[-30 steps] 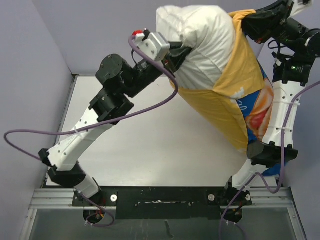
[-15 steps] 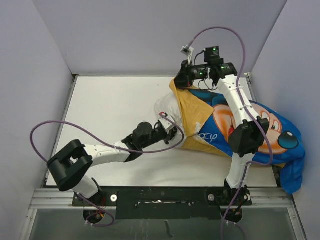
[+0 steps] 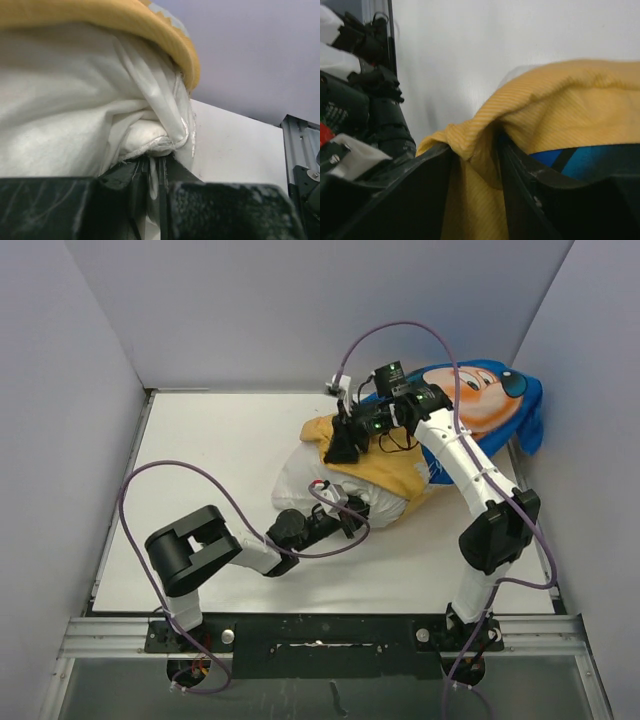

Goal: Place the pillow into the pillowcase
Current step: Stuff the pillow into the pillowcase.

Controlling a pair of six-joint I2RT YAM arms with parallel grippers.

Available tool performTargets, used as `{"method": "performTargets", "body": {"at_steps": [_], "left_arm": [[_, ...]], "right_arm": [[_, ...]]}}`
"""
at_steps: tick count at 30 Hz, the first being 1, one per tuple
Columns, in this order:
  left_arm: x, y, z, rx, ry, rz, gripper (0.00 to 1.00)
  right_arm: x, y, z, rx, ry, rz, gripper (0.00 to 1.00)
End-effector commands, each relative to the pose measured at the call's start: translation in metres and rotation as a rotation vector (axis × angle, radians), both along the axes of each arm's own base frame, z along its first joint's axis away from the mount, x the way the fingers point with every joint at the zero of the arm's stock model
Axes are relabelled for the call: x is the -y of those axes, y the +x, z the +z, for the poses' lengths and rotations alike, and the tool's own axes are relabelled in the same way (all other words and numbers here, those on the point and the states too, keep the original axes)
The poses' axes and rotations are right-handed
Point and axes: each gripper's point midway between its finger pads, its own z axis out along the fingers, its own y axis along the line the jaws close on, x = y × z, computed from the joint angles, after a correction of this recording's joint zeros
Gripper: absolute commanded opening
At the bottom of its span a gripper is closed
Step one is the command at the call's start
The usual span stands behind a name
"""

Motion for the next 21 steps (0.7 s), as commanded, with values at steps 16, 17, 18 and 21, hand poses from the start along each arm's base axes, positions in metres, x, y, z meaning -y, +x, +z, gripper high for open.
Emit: {"method": "performTargets", "body": {"at_steps": [16,17,18,21], "left_arm": [[0.005,-0.038,-0.022,-0.070,-0.020,-0.154,0.00],[0.005,-0.039,-0.020,-0.068,-0.023,-0.158,0.00],[0.006,-0.039,-0.020,-0.066,-0.023,-0.162,0.00],[0.007,-0.041,-0.017,-0.063,-0.029,-0.166,0.00]], "right_arm": [[0.197,-0.038,0.013,0.304,-0.109,-0.344,0.98],[0.195,-0.041,0.003,0.273,-0.108,-0.320,0.98],[0.192,-0.044,-0.008,0.247,-0.112,-0.305,0.98],[0.182,-0.055,-0.031,0.212,-0.158,-0.261,0.99]]}}
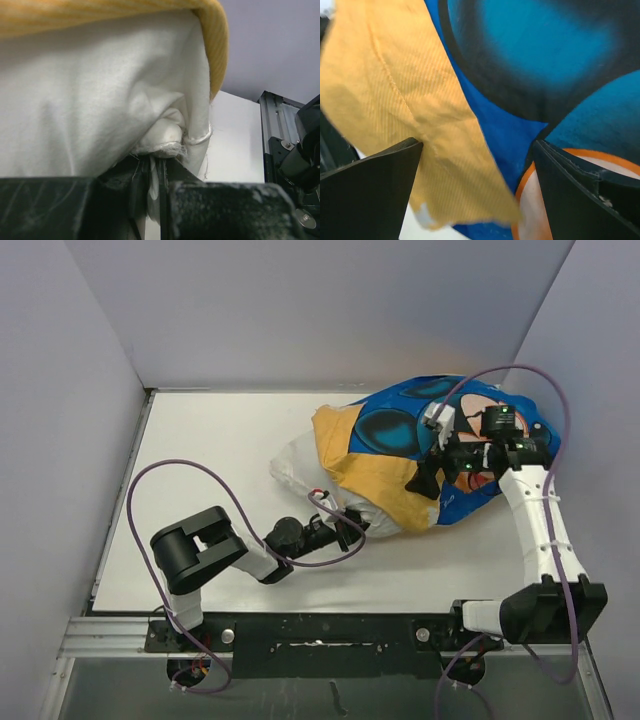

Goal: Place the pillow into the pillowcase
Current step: Stuff the pillow into the pillowcase.

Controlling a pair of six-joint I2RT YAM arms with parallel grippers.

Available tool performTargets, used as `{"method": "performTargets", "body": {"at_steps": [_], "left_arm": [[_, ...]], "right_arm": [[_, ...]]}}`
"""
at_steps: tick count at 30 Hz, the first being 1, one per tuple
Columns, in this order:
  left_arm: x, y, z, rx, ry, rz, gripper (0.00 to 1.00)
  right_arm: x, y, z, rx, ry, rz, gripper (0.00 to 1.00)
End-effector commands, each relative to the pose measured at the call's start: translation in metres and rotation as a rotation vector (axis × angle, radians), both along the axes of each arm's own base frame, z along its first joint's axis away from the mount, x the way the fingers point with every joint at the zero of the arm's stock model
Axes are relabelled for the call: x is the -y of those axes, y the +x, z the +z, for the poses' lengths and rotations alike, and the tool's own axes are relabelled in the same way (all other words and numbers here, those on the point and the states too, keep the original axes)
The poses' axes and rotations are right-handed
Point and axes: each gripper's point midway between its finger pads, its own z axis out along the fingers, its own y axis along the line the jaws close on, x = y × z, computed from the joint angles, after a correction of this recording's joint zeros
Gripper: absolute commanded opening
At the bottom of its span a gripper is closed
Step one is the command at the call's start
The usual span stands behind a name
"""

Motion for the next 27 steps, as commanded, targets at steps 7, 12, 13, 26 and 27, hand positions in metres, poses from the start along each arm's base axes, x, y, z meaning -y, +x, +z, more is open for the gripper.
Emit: {"method": "performTargets", "body": {"at_steps": [7,12,13,26,27], "left_arm": [[0.013,-0.010,0.027,0.032,-0.083,-0.060,0.00],[0.011,0.000,0.036,0.048,-0.099,-0.027,0.00],[0.011,0.002,0.037,0.051,-0.103,-0.023,0.00],[0.036,0.045,0.075,0.114,-0.198,0.023,0.00],[0.037,0.053,0.075,0.110,-0.205,0.049,0.00]], "right_arm": [[-0.068,-0.063,-0.022,-0.156,-0.002,0.306,0.32],[-0.106,-0.100,0.028,-0.156,0.138,0.523,0.00],[-0.113,-0.104,0.034,-0.173,0.161,0.555,0.00],[-0.192,-0.149,0.127,-0.261,0.462,0.993,0.00],[-0.190,-0.149,0.126,-0.267,0.469,0.990,0.00]]}}
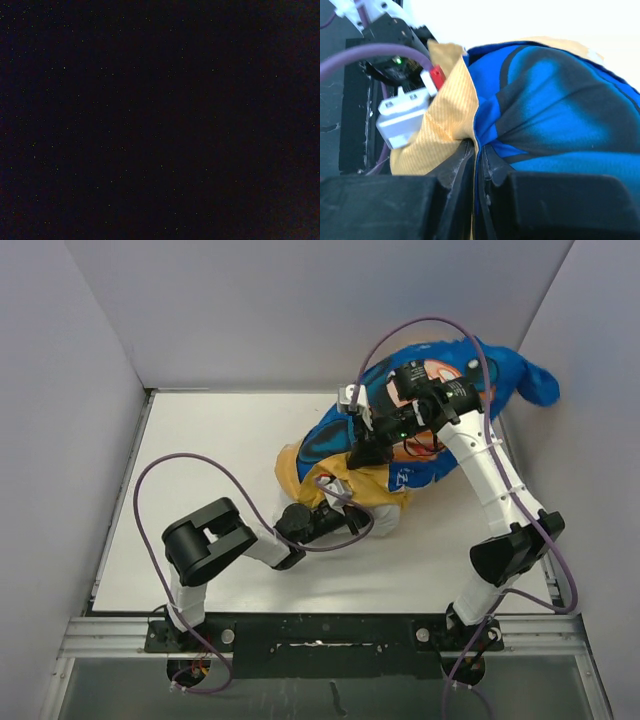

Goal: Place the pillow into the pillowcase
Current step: Stuff the pillow into the pillowcase.

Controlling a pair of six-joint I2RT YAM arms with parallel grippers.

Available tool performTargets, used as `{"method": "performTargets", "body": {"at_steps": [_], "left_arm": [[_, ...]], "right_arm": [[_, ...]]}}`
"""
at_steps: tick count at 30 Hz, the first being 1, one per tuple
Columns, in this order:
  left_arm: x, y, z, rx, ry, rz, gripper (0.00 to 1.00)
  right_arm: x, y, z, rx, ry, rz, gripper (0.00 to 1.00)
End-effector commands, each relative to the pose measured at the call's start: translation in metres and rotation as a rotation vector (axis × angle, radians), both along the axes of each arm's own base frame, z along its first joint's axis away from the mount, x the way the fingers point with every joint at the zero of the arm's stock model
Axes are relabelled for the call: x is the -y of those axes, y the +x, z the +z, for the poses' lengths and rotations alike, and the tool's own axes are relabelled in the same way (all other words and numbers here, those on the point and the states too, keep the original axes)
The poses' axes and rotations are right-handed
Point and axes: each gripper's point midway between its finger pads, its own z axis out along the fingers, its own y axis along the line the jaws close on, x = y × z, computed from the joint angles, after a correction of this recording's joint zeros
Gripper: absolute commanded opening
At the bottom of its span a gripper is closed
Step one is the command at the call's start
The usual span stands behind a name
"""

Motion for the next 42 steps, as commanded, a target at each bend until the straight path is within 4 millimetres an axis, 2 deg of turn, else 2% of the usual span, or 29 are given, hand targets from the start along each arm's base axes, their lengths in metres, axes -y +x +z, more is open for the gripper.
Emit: {"method": "performTargets", "body": {"at_steps": [1,2,3,4,5,6,7,8,10,14,18,21,23,25,29,32,33,34,35,36,37,38,42], "left_arm": [[0.022,0.032,0.052,0.070,-0.150,0.072,0.00],[0.022,0.041,0.051,0.066,-0.156,0.108,0.00],[0.019,0.050,0.050,0.059,-0.162,0.145,0.00],[0.017,0.056,0.050,0.049,-0.167,0.170,0.00],[0.014,0.059,0.048,0.038,-0.167,0.188,0.00],[0.009,0.061,0.047,0.033,-0.165,0.205,0.00],[0.005,0.060,0.044,0.027,-0.157,0.215,0.00],[0.001,0.058,0.041,0.017,-0.150,0.219,0.00],[-0.005,0.054,0.032,-0.003,-0.132,0.221,0.00],[-0.011,0.049,0.027,-0.025,-0.123,0.210,0.00],[-0.009,0.042,0.036,-0.018,-0.138,0.170,0.00],[-0.008,0.036,0.044,-0.010,-0.150,0.144,0.00],[-0.007,0.033,0.047,-0.005,-0.153,0.127,0.00],[-0.006,0.031,0.047,-0.010,-0.155,0.109,0.00],[-0.004,0.027,0.048,-0.018,-0.159,0.092,0.00],[-0.004,0.026,0.051,-0.018,-0.165,0.094,0.00],[-0.004,0.027,0.051,-0.019,-0.166,0.098,0.00],[-0.005,0.028,0.051,-0.019,-0.168,0.106,0.00],[-0.006,0.030,0.053,-0.019,-0.172,0.117,0.00],[-0.007,0.033,0.053,-0.020,-0.176,0.133,0.00],[-0.009,0.036,0.055,-0.022,-0.183,0.156,0.00],[-0.012,0.042,0.057,-0.026,-0.192,0.186,0.00],[-0.026,0.072,0.066,-0.061,-0.198,0.362,0.00]], "right_arm": [[-0.038,-0.123,0.099,-0.293,0.466,0.394,0.00],[-0.035,-0.112,0.090,-0.278,0.437,0.347,0.00],[-0.029,-0.092,0.078,-0.254,0.384,0.253,0.00],[-0.022,-0.063,0.061,-0.190,0.309,0.119,0.00],[-0.006,-0.024,0.041,-0.068,0.202,-0.064,0.05],[0.015,0.010,0.021,0.051,0.096,-0.223,0.20],[0.037,0.035,0.006,0.175,0.005,-0.321,0.35],[0.059,0.050,-0.010,0.235,-0.070,-0.385,0.54],[0.070,0.037,-0.008,0.206,-0.023,-0.313,0.76],[0.085,0.012,0.031,0.221,0.174,-0.259,0.98],[0.127,0.013,0.044,0.220,0.287,-0.392,0.98],[0.148,0.008,0.031,0.109,0.383,-0.447,0.98],[0.148,0.008,0.009,0.035,0.389,-0.457,0.98],[0.146,0.020,-0.014,0.001,0.379,-0.483,0.98],[0.138,0.045,-0.027,0.048,0.342,-0.493,0.98],[0.123,0.050,-0.034,0.018,0.323,-0.449,0.99],[0.114,0.045,-0.035,0.009,0.317,-0.412,0.95],[0.105,0.036,-0.036,0.000,0.315,-0.369,0.83],[0.093,0.023,-0.032,-0.009,0.325,-0.304,0.61],[0.086,0.011,-0.029,-0.016,0.327,-0.264,0.27],[0.080,-0.001,-0.023,-0.019,0.337,-0.223,0.08],[0.074,-0.020,-0.017,-0.031,0.351,-0.171,0.00],[0.047,-0.081,0.038,0.052,0.449,0.047,0.00]]}}
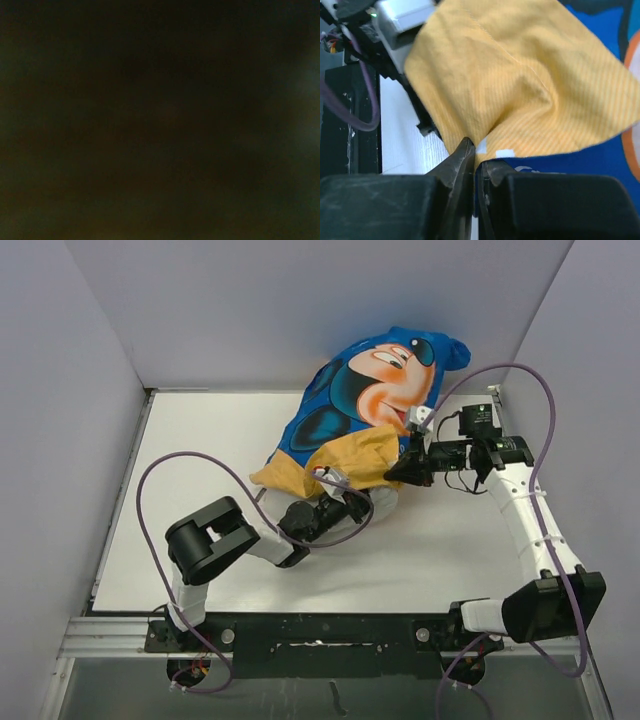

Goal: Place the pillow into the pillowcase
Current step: Stuff the pillow into the pillowcase.

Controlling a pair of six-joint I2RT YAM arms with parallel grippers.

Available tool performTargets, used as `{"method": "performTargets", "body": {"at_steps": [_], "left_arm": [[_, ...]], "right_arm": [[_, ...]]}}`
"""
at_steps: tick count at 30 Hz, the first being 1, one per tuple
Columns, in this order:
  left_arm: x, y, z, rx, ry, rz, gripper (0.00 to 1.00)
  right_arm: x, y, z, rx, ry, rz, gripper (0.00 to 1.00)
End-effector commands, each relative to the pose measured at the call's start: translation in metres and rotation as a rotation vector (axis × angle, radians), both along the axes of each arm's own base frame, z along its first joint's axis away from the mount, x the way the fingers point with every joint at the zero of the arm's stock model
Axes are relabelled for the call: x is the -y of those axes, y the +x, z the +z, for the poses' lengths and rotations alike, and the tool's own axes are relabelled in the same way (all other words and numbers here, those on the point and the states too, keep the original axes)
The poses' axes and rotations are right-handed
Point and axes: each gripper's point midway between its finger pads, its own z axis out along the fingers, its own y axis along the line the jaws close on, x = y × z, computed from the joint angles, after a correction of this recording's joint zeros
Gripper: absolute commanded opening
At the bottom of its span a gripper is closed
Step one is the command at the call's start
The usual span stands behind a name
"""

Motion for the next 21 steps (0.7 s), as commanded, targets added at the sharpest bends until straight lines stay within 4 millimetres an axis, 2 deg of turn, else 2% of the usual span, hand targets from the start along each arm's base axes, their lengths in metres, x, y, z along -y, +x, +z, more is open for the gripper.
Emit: {"method": "performTargets", "body": {"at_steps": [1,2,4,5,7,9,11,13,14,15,17,19,21], "left_arm": [[-0.033,0.048,0.063,-0.005,-0.124,0.272,0.00],[-0.034,0.054,0.067,-0.010,-0.128,0.308,0.00],[-0.037,0.063,0.081,-0.014,-0.159,0.380,0.00],[-0.037,0.066,0.087,-0.013,-0.172,0.418,0.00],[-0.038,0.066,0.099,0.002,-0.191,0.470,0.00],[-0.039,0.064,0.108,0.010,-0.220,0.498,0.00],[-0.041,0.063,0.107,0.006,-0.235,0.498,0.00],[-0.046,0.064,0.102,-0.001,-0.237,0.484,0.00],[-0.049,0.063,0.098,-0.009,-0.232,0.469,0.10],[-0.052,0.060,0.093,-0.014,-0.223,0.445,0.28],[-0.054,0.045,0.077,-0.022,-0.187,0.344,0.52],[-0.059,0.022,0.051,-0.043,-0.124,0.241,0.68],[-0.064,-0.006,0.031,-0.058,-0.061,0.131,0.78]], "right_arm": [[-0.048,-0.103,0.098,0.122,0.211,0.343,0.00],[-0.063,-0.120,0.108,0.095,0.232,0.424,0.00],[-0.076,-0.138,0.127,0.034,0.296,0.534,0.00],[-0.078,-0.136,0.128,-0.017,0.320,0.549,0.00],[-0.079,-0.109,0.116,-0.083,0.311,0.481,0.00],[-0.072,-0.069,0.089,-0.149,0.275,0.323,0.00],[-0.060,-0.031,0.056,-0.202,0.221,0.144,0.00],[-0.050,-0.014,0.029,-0.236,0.157,0.059,0.00],[-0.047,-0.009,0.022,-0.240,0.133,0.035,0.00],[-0.044,-0.004,0.019,-0.236,0.119,0.014,0.00],[-0.037,0.007,0.026,-0.210,0.106,-0.033,0.00],[-0.031,0.022,0.040,-0.173,0.104,-0.073,0.00],[-0.028,0.039,0.054,-0.150,0.113,-0.106,0.00]]}}
